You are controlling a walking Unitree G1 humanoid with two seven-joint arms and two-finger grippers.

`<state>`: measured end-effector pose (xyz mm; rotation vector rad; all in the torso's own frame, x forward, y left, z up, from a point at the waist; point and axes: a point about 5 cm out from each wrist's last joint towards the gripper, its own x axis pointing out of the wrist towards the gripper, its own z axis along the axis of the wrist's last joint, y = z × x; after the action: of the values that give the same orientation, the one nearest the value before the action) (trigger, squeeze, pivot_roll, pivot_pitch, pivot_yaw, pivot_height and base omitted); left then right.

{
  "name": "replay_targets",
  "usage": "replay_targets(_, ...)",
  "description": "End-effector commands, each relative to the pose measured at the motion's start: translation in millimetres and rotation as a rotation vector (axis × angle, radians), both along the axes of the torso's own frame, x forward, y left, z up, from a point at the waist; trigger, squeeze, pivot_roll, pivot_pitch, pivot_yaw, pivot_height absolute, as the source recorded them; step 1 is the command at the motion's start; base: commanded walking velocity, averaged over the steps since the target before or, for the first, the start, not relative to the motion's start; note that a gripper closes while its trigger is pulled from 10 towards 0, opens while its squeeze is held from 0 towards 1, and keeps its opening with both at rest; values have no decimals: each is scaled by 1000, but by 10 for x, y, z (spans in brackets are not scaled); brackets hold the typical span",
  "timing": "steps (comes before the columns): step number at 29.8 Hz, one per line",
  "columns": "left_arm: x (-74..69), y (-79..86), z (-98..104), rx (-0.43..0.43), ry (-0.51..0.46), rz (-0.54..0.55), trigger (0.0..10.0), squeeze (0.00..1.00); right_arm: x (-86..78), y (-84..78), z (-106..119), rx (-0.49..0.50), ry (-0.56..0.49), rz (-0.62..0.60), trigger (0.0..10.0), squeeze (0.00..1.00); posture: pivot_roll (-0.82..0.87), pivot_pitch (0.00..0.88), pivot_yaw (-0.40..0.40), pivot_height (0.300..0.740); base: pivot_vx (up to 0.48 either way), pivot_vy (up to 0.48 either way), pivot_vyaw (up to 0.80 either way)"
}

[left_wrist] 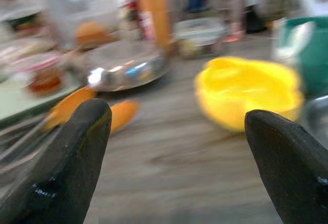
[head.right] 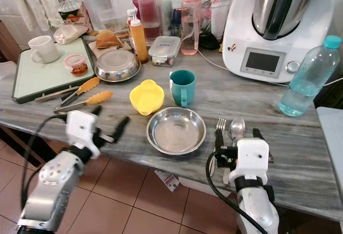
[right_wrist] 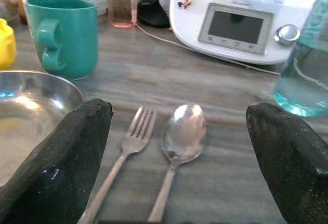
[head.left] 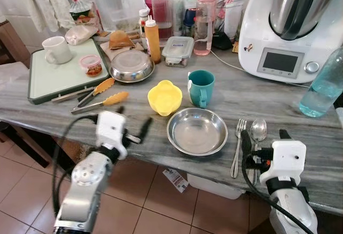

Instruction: Setting the table

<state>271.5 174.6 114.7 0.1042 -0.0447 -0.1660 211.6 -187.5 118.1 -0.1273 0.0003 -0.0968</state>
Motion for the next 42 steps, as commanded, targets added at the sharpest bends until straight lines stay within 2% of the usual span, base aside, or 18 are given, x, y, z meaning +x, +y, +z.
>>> replay_targets(1, -47, 121, 2, 31, -18, 72, 10000, 0, -14, -18, 49, 3, -9, 1, 10000, 1000, -101, 0, 28, 740, 0, 0, 0)
replay_targets(5, -111, 138, -68, 49, -4, 102, 10000, 0, 9, 3, 74, -9, -10, 30, 10000, 1000, -97, 0, 18, 740, 0, 0, 0)
replay_targets(6, -121, 148, -101, 55, 7, 130, 10000, 0, 21, -1, 84, -14, -10, 31, 10000, 922, -97, 0, 16, 740, 0, 0, 0)
replay_targets(7, -123, 140, -102, 52, 8, 139, 10000, 0, 29, -8, 82, -19, -6, 33, 10000, 110, -96, 0, 15, 740, 0, 0, 0)
replay_targets(8, -123, 136, -100, 52, 7, 138, 10000, 0, 31, -10, 80, -21, -5, 34, 10000, 110, -96, 0, 15, 740, 0, 0, 0)
replay_targets(9, -114, 131, -95, 42, 6, 153, 10000, 0, 38, -13, 77, -20, -2, 33, 10000, 0, -93, 0, 13, 740, 0, 0, 0)
replay_targets(12, -94, 116, -99, 30, 20, 161, 10000, 0, 52, -5, 70, -23, 3, 38, 10000, 0, -90, 0, 13, 740, 0, 0, 0)
replay_targets(17, -67, 85, -77, 57, -3, 142, 10000, 0, 71, 31, 79, -41, -3, 52, 10000, 0, -89, 0, 19, 740, 0, 0, 0)
replay_targets(22, -64, 78, -56, 44, -9, 150, 10000, 0, 70, 45, 85, -60, -8, 44, 10000, 0, -89, 0, 28, 740, 0, 0, 800)
replay_targets(24, -65, 69, -41, 15, -10, 122, 10000, 0, 65, 51, 91, -60, -9, 44, 10000, 0, -90, 0, 29, 740, 0, 0, 800)
replay_targets(27, -66, 81, -33, 25, -14, 128, 10000, 0, 71, 90, 124, -103, -26, 70, 10000, 0, -91, 0, 31, 740, 0, 0, 800)
replay_targets(32, -25, 30, -33, 28, -14, 115, 10000, 0, 112, 164, 154, -118, -44, 113, 10000, 0, -89, 0, 28, 740, 0, 0, 800)
replay_targets(42, -29, 2, 1, 35, -29, 124, 10000, 0, 133, 183, 167, -140, -52, 129, 10000, 0, -81, 0, 28, 740, 0, 0, 800)
